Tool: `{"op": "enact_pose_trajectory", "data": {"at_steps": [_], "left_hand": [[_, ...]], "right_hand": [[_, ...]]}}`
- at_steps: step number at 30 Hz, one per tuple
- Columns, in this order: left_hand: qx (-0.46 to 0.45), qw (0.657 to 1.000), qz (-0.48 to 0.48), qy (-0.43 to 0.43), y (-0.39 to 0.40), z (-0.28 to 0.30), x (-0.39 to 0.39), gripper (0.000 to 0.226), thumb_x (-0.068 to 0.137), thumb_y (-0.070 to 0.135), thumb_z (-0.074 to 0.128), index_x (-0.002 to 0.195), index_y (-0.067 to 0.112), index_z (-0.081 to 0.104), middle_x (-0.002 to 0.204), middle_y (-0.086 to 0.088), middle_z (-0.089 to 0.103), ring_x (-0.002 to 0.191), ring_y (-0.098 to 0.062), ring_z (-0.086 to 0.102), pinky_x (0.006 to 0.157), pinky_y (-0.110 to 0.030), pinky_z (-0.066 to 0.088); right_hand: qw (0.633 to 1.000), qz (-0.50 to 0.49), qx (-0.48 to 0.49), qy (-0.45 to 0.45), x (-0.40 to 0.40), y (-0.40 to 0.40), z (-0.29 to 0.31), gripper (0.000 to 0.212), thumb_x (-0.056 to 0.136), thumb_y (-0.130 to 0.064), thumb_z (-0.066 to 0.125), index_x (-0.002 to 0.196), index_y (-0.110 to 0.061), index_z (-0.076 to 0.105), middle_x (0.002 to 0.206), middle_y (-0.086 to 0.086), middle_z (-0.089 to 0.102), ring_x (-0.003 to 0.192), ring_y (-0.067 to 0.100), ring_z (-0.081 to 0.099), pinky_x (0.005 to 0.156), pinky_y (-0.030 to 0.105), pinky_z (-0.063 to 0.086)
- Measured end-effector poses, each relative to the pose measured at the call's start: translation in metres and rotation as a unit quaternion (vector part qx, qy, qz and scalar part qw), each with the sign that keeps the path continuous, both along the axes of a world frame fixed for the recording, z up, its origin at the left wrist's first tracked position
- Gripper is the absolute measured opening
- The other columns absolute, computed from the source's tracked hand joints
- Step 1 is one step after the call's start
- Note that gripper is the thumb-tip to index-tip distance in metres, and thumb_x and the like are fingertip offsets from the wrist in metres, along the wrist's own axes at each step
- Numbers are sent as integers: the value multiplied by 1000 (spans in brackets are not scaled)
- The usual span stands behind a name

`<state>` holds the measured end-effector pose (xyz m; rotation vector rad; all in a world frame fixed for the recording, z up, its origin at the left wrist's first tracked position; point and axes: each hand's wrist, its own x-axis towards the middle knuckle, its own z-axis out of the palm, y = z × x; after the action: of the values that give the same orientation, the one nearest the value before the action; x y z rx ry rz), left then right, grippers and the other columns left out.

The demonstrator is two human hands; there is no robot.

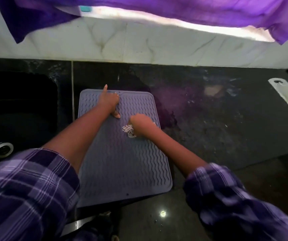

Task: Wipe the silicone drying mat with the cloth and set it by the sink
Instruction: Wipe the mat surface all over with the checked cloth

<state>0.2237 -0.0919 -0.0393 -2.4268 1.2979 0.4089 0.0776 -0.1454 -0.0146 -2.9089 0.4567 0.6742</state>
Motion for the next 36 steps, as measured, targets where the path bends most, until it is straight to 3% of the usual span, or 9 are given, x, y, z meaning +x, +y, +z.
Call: {"op": "enact_pose_trajectory", "data": {"at_steps": [3, 7, 13, 18, 21, 24, 28, 32, 36], "left_hand": [[-19, 999, -22, -43, 12, 3, -21, 74, 87, 48, 59, 144, 8, 36, 148, -11, 42, 141, -23, 35, 121, -48, 4], [-16, 999, 4, 30, 37, 18, -60, 51, 86, 34, 66, 132, 15, 54, 138, -6, 54, 137, -22, 40, 120, -48, 0], [-32, 995, 43, 80, 64, 12, -110, 89, 69, 46, 79, 142, 12, 42, 145, -11, 43, 142, -25, 32, 121, -45, -2], [-88, 984, 82, 128, 72, -5, -103, 72, 74, 39, 77, 134, 7, 51, 142, -12, 45, 140, -25, 34, 119, -46, -4], [-70, 993, 46, 85, 76, -5, -105, 85, 68, 56, 75, 134, 10, 49, 142, -11, 46, 137, -24, 39, 119, -50, -4], [-67, 995, 40, 59, 79, -1, -114, 87, 70, 59, 72, 136, 7, 48, 141, -11, 48, 136, -24, 40, 120, -48, -5], [-89, 994, 48, 42, 87, -4, -136, 44, 84, 37, 66, 121, 13, 61, 128, -5, 61, 130, -19, 49, 120, -45, -7], [-73, 993, 61, 70, 93, -3, -149, 49, 80, 35, 72, 122, 14, 60, 126, -4, 62, 130, -19, 50, 121, -45, -8], [-74, 993, 70, 66, 94, -7, -145, 44, 77, 40, 73, 110, 13, 67, 114, -2, 67, 117, -19, 59, 120, -46, -7]], "right_hand": [[1000, -3, -2, -11, 7, 4, 9, 30, 86, -12, 60, 115, -4, 63, 119, 20, 63, 111, 34, 60, 91, 37, 48], [1000, -13, -4, -26, -7, 6, 10, 29, 84, -20, 64, 110, -8, 67, 115, 18, 67, 108, 33, 62, 88, 34, 49], [997, -26, -26, -72, -22, 15, 5, 26, 85, -18, 61, 109, -12, 67, 113, 16, 67, 107, 33, 62, 88, 35, 50], [1000, 29, -3, -10, -72, 39, 0, 30, 81, -23, 66, 108, -8, 65, 111, 17, 67, 104, 34, 62, 86, 35, 50], [993, 83, 4, 78, -111, 49, 5, 25, 80, -18, 65, 100, -4, 67, 96, 17, 66, 89, 31, 62, 72, 31, 47], [994, 53, 15, 92, -102, 38, 26, 13, 79, -6, 59, 68, -3, 55, 66, 9, 46, 59, 22, 43, 55, 26, 33], [995, -16, 23, -96, -76, 33, 32, 15, 82, -16, 62, 91, -4, 66, 85, 14, 64, 79, 25, 58, 68, 29, 40], [998, -21, 3, -59, -74, 53, 7, 31, 84, -25, 65, 108, -5, 65, 109, 17, 67, 104, 33, 62, 87, 35, 48], [999, 28, -6, -16, -101, 57, -3, 26, 83, -19, 63, 104, -4, 65, 106, 17, 67, 98, 31, 63, 79, 33, 49]]}}
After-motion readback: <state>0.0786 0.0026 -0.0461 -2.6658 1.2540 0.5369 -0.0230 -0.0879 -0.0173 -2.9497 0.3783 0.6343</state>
